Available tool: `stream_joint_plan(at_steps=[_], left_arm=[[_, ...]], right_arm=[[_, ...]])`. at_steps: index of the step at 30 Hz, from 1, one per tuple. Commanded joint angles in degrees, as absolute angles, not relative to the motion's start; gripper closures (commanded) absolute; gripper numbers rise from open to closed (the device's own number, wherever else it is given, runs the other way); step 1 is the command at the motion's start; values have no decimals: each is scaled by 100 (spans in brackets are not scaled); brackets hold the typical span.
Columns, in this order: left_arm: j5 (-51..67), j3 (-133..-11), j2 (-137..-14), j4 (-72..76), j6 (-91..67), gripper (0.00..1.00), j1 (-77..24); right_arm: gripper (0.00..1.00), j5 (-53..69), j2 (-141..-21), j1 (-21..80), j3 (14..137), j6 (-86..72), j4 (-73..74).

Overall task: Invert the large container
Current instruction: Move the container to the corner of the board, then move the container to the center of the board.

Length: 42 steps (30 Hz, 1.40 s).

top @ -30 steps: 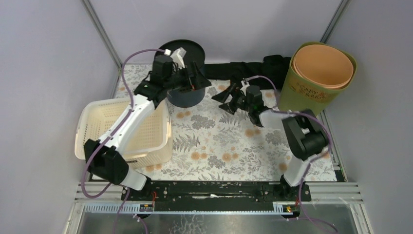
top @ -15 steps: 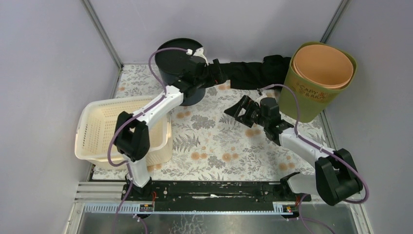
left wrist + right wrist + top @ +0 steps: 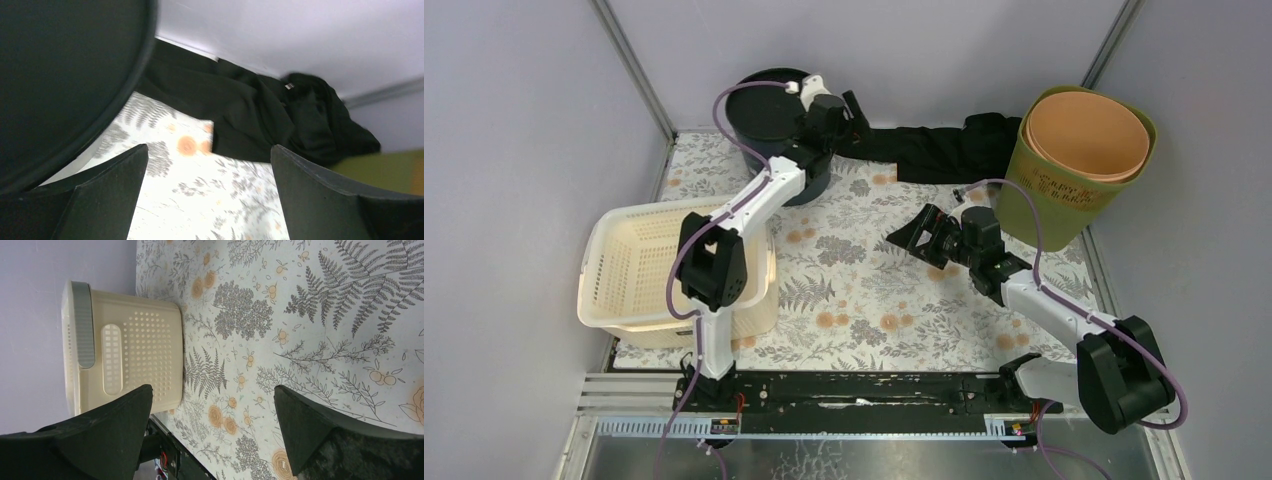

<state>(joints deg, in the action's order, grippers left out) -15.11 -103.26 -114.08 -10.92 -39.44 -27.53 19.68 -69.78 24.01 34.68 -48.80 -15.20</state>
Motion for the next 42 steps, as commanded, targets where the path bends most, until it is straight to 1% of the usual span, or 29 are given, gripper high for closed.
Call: stream_joint_plan(at_steps=[1, 10, 16, 23, 28, 31, 42], left_arm=[[-2560, -10242, -11431, -1324, -4196, 0, -2107], [-2300, -10045, -11297, -1355, -4373, 0, -1023], [-2247, -10169, -11414, -1438, -4208, 0, -583], [-2188, -9934, -11331, -1389, -4156, 0, -209], [-1569, -9808, -10861, -1337, -3911, 0, -343], [-1523, -9653, -10417, -1329, -3676, 0, -641], [-289, -8434, -8615, -1272, -3580, 0, -1327]], right_arm=[[2, 2180, -6796, 2388, 3392, -4755, -1639], [2, 2300, -6553, 2389, 3209, -4743, -1604], [2, 2404, -6486, 2389, 3146, -4728, -1561], [2, 2424, -6482, 2386, 3059, -4726, -1579], [0, 2462, -6388, 2391, 3050, -4676, -1515], [1, 2461, -6295, 2390, 3042, -4633, -1406], [1, 2514, -5750, 2390, 3190, -4406, -695]])
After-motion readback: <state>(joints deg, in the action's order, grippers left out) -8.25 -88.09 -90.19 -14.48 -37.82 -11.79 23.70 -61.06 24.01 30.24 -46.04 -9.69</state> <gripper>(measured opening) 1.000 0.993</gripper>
